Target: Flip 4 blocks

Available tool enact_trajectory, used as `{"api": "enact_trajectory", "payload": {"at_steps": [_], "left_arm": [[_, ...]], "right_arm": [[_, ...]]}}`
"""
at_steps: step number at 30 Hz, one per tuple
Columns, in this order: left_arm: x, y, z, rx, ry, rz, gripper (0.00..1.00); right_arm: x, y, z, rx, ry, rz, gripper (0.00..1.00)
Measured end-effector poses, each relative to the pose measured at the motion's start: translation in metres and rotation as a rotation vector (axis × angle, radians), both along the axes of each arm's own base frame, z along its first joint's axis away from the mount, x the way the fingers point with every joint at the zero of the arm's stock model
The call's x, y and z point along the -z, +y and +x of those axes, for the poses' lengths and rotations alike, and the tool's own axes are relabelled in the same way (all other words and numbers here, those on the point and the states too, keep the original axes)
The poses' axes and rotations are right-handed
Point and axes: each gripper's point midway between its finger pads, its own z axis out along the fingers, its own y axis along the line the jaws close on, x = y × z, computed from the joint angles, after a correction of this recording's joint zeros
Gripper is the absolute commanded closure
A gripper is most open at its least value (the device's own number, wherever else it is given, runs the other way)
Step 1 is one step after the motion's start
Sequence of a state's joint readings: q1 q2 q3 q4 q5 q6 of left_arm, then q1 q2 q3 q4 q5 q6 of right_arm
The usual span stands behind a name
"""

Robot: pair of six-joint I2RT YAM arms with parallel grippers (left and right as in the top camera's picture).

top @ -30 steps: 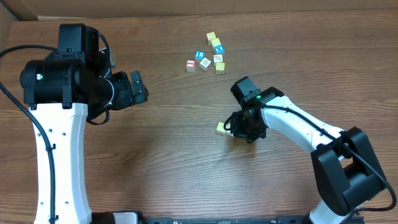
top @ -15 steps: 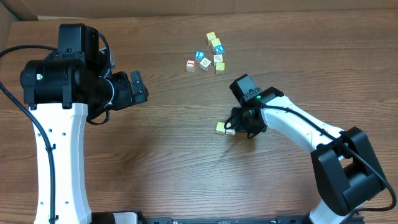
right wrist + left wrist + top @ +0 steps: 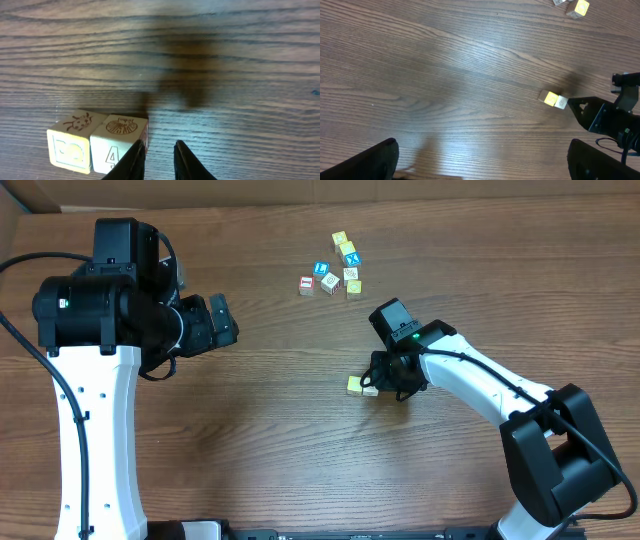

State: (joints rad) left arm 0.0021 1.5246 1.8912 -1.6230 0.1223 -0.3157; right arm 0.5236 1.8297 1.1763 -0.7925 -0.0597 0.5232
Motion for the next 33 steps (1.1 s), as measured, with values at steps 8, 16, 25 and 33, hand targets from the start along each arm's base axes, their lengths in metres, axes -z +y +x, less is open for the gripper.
{"api": "enact_trajectory", "payload": {"at_steps": [8,16,25,33], "left_arm": [[0.000,0.000,0.000,0.000,0.000,0.000,0.00],[0.000,0.000,0.000,0.000,0.000,0.000,0.00],[0.000,0.000,0.000,0.000,0.000,0.000,0.00],[0.000,0.000,0.000,0.000,0.000,0.000,0.01]], "right_arm": [[-0.001,0.005,-0.002,-0.005,0.011,0.026,0.78],[-0.002,0.002,0.001,-0.028,-0.004,0.008,0.76],[-0.059,0.011,0.059,-0.063,-0.176,0.062,0.33],[-0.068,-0.060,0.107,0.103,-0.284,-0.028,0.00]]}}
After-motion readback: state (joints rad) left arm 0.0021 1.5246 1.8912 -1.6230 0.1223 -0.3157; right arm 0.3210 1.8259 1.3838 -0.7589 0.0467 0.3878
